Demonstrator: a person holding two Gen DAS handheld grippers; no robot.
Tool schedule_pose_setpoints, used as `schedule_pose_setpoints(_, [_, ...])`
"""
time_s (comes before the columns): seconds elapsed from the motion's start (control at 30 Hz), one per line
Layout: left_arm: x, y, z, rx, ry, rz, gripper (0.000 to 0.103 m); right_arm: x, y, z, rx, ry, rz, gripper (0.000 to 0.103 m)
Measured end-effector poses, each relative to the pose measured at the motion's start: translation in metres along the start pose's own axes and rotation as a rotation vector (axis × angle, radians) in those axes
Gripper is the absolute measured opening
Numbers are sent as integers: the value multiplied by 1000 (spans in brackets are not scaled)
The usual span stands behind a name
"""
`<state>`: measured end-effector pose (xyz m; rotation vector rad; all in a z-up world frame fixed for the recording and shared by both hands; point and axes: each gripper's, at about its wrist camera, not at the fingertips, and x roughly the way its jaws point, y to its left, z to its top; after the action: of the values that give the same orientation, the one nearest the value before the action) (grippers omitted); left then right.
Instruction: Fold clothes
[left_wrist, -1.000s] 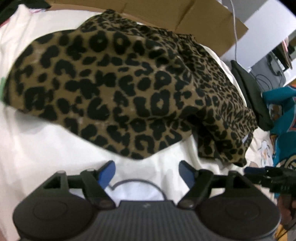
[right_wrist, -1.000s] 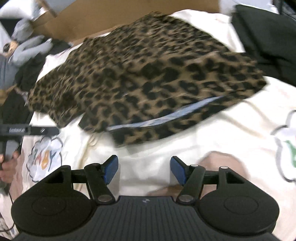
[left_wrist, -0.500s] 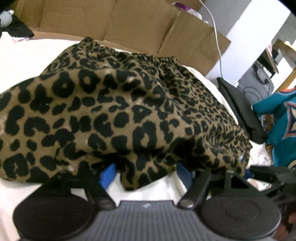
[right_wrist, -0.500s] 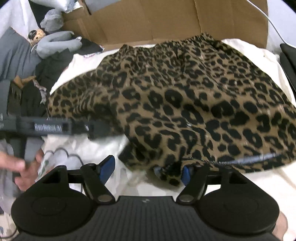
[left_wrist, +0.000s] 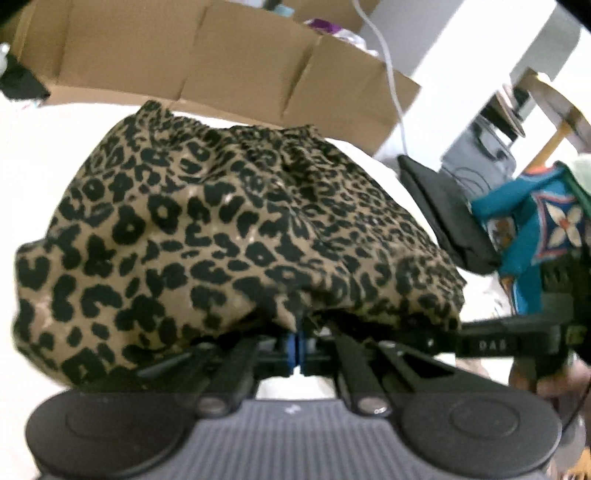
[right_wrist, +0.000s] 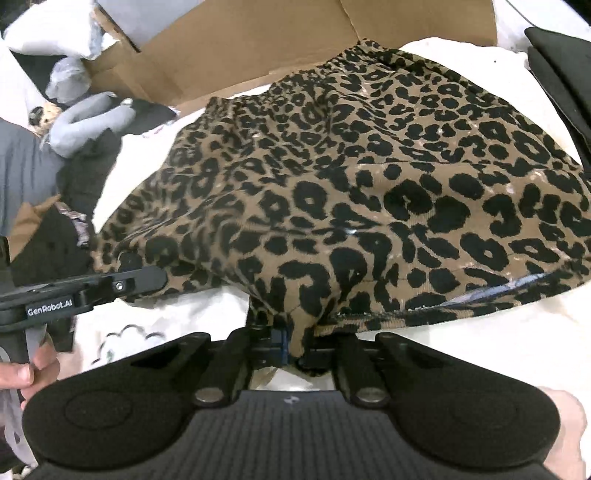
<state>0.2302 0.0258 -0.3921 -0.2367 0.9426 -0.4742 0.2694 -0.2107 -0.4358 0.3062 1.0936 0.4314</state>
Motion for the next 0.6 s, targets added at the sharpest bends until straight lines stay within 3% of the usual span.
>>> schedule_pose_setpoints(0.2, [-36,-19,-5,80,42,-15,2,-24,14,-11,-41,29,54,2])
schedule_pose_setpoints(0.4, [-51,-43,-18,233,128,-19,2,-41,16,-25,-81,87,81,2])
schedule_pose_setpoints(0.6, [-61,-48,-28,260,194,-68,2,-48,17,-47,-117,178,115,0])
